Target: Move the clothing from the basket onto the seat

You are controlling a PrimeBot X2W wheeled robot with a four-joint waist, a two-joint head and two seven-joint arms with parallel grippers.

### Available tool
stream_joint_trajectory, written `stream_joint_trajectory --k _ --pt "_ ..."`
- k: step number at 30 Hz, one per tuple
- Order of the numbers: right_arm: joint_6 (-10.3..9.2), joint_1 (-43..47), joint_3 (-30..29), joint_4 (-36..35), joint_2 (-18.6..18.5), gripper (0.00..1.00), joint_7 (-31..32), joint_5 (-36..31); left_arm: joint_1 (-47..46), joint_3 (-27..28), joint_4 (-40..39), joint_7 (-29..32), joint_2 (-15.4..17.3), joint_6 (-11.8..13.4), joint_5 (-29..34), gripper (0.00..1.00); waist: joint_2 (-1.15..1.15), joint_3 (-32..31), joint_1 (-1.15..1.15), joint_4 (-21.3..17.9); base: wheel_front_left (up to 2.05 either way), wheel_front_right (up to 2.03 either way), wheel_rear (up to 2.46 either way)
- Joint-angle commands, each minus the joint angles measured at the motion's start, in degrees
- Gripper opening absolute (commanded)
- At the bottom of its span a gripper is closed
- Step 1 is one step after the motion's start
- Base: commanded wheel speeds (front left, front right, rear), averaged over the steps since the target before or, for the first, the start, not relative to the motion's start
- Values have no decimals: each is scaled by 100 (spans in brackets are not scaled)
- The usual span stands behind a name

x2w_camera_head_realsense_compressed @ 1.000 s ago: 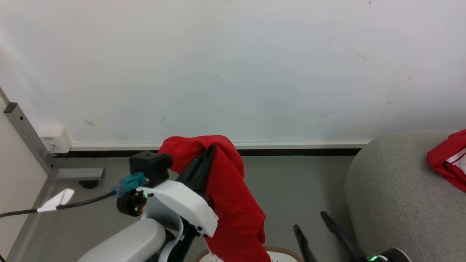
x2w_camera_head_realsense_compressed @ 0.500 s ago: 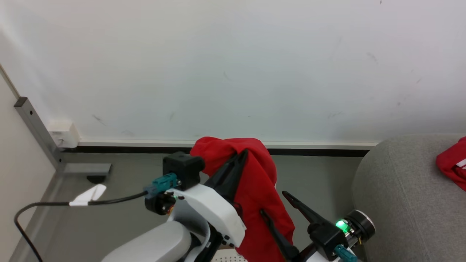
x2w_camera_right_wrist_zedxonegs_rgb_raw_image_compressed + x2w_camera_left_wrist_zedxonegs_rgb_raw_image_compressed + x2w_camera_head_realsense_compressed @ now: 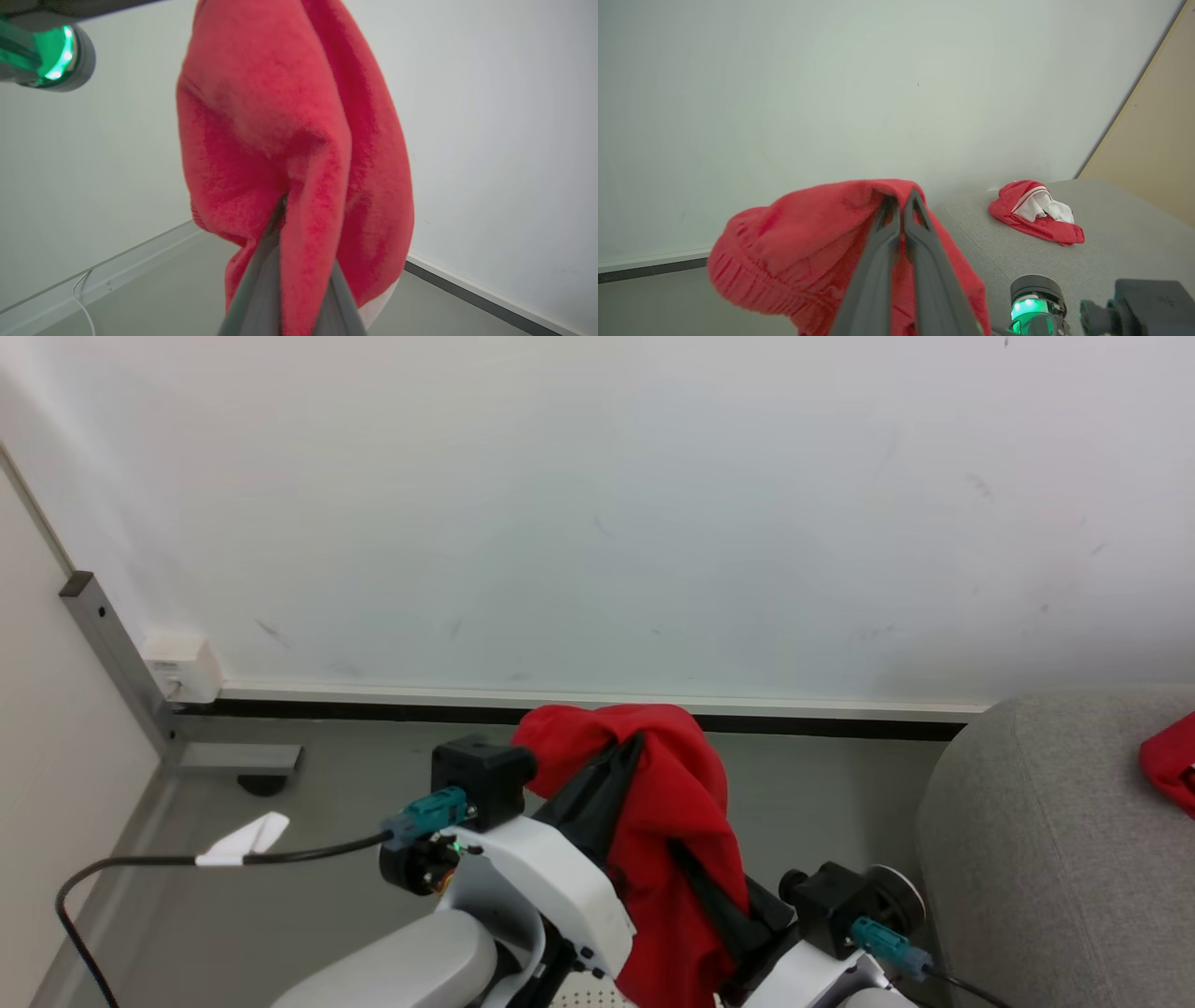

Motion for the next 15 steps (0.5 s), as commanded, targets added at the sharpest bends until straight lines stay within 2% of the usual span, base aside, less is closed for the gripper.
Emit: stream_joint_trajectory --k 1,2,3,4,5,6,10,15 --pt "-13 -103 -45 27 -23 0 -21 41 68 25 15 -38 38 22 -46 0 0 9 -1 -28 0 0 0" --pt "-13 -113 -80 18 -24 0 -31 65 80 27 36 -43 70 49 -16 0 0 13 -1 -49 0 0 0" --pt "-13 -120 -132 0 -24 0 -40 79 103 32 45 -69 95 59 9 20 0 23 -1 -77 0 0 0" --pt "-13 -133 -189 -20 -22 0 -45 81 128 33 55 -97 116 67 25 45 0 36 -1 -104 0 0 0" --pt "-13 -130 -264 -45 -22 0 -47 76 149 26 69 -118 139 84 57 96 0 45 -1 -127 0 0 0" --pt "-13 -120 -334 -95 -23 0 -49 61 165 7 84 -151 169 96 93 100 0 55 -1 -156 0 0 0" --pt "-13 -1 -798 -351 -22 0 -52 -93 224 -103 155 -235 185 71 215 100 0 97 -1 -267 0 0 0" --pt "-13 151 -1384 -713 -222 0 -42 -219 391 -256 376 -472 -25 -107 326 100 0 166 -1 -537 0 0 0"
